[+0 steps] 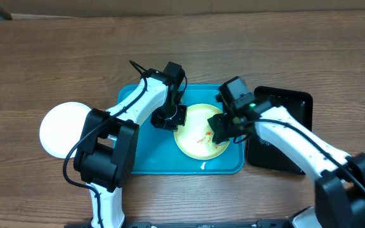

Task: Clean dirty plates on tray and stack at the side
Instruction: 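Bring the sponge with right gripper and scrub the yellow plate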

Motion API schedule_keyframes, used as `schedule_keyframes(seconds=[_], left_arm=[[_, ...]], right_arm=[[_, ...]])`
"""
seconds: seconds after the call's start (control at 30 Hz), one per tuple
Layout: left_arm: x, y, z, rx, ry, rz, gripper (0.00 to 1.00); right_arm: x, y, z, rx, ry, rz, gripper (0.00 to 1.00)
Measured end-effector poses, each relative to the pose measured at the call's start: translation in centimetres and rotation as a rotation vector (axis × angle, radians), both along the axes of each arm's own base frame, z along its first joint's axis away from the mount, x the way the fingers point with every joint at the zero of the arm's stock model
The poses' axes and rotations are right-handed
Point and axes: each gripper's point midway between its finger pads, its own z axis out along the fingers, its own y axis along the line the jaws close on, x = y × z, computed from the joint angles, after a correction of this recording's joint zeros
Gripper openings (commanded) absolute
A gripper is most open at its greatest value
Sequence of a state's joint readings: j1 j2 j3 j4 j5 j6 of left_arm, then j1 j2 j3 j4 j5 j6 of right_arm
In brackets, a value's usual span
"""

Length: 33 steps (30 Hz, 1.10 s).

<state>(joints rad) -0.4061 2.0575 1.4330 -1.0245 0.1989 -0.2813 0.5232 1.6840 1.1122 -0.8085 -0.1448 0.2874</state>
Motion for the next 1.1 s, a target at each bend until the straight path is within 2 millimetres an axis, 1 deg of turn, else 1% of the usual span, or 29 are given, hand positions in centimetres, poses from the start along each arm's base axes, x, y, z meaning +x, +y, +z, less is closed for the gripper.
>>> schedule_keyframes(seconds=[0.13, 0.2, 0.27, 0.43, 0.6, 0.83, 1.1], left_arm=[[0.0, 0.0, 0.0, 0.0, 0.0, 0.0, 0.04], [0.0, 0.0, 0.0, 0.0, 0.0, 0.0, 0.04], [0.0, 0.0, 0.0, 0.0, -0.001, 0.0, 0.04], [0.1, 0.1, 0.0, 0.006, -0.006, 0.0, 0.04], [0.3, 0.1, -0.1, 0.008, -0.014, 0.0, 0.04], [0.4, 0.0, -0.1, 0.004, -0.02, 0.0, 0.04], [0.3, -0.2, -0.1, 0.003, -0.019, -0.008, 0.04]], right_arm=[[0.4, 0.5, -2.3, -0.038, 0.015, -0.002, 0.04], [0.4, 0.4, -3.6, -0.057, 0.034, -0.018, 0.04], [0.5, 0.4, -4.3, -0.061, 0.049, -0.033, 0.04], [0.7, 1.0, -4.4, -0.035, 0.05, -0.043, 0.04], [0.6, 2.2, -4.4, -0.016, 0.034, -0.023, 0.04], [-0.9, 4.8, -4.3, -0.006, 0.018, 0.057, 0.04], [-2.2, 6.1, -4.3, 0.046, 0.056, 0.126, 0.04]])
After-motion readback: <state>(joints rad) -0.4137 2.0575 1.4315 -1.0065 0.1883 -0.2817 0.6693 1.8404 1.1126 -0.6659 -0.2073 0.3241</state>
